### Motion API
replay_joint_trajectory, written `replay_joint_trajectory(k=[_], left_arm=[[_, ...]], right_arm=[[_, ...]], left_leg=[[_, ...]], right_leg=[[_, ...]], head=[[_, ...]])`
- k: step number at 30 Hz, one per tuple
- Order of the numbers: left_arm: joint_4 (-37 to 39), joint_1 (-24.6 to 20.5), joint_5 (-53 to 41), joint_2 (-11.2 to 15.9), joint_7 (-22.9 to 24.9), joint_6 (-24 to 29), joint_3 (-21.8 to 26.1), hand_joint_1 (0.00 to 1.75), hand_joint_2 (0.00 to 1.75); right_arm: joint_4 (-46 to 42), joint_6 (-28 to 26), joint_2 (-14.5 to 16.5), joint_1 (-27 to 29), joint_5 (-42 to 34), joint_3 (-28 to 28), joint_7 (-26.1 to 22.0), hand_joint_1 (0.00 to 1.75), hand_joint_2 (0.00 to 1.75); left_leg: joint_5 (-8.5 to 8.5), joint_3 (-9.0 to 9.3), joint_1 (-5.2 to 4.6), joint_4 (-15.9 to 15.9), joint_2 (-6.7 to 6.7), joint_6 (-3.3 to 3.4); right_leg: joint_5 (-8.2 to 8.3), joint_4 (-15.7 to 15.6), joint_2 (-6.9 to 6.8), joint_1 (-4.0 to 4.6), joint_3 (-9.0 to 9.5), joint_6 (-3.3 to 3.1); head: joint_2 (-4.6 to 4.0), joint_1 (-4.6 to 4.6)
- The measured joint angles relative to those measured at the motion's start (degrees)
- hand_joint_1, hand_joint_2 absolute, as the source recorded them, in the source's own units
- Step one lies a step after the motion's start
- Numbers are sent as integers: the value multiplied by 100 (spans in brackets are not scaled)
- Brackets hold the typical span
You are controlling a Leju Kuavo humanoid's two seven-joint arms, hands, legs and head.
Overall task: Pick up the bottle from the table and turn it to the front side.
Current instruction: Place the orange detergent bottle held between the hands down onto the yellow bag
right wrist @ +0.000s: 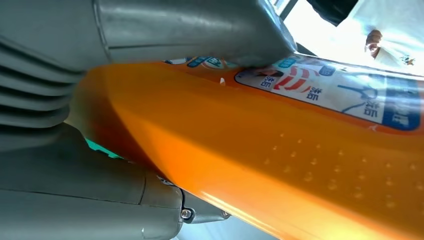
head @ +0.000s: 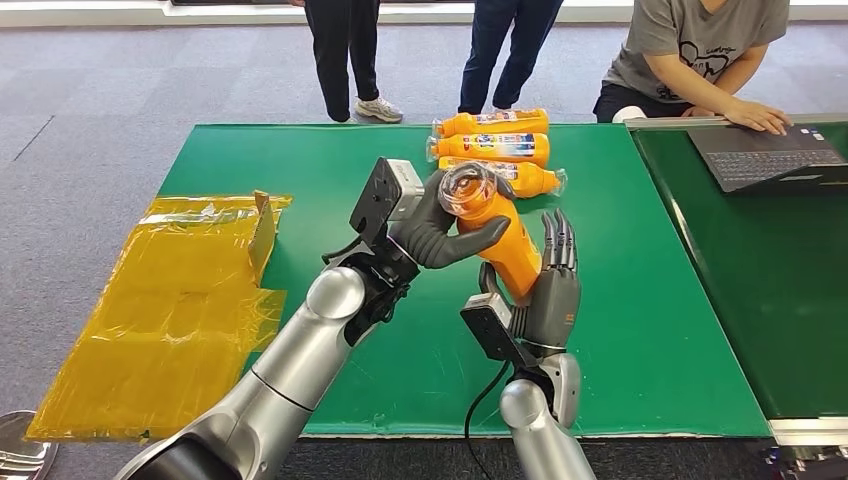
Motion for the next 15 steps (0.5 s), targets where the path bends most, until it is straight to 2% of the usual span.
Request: replay_joint_trajectory(k=[7,15], left_arm=[[12,-22,-554,93,-54,741,0,175,175],[20,-29,-609,161,-56,786,0,175,175]], right_arm=[[28,-19,0,0,-8,-11,-16,0,0],[30,-19,0,0,-8,-13,-26,0,0]], left_leg=[[2,1,1,0,2,1],[8,-4,0,0,-5,2]], right_leg=[[0,0,-3,1,-1,0],[0,0,-12,0,0,0]], head=[[0,-1],[0,0]])
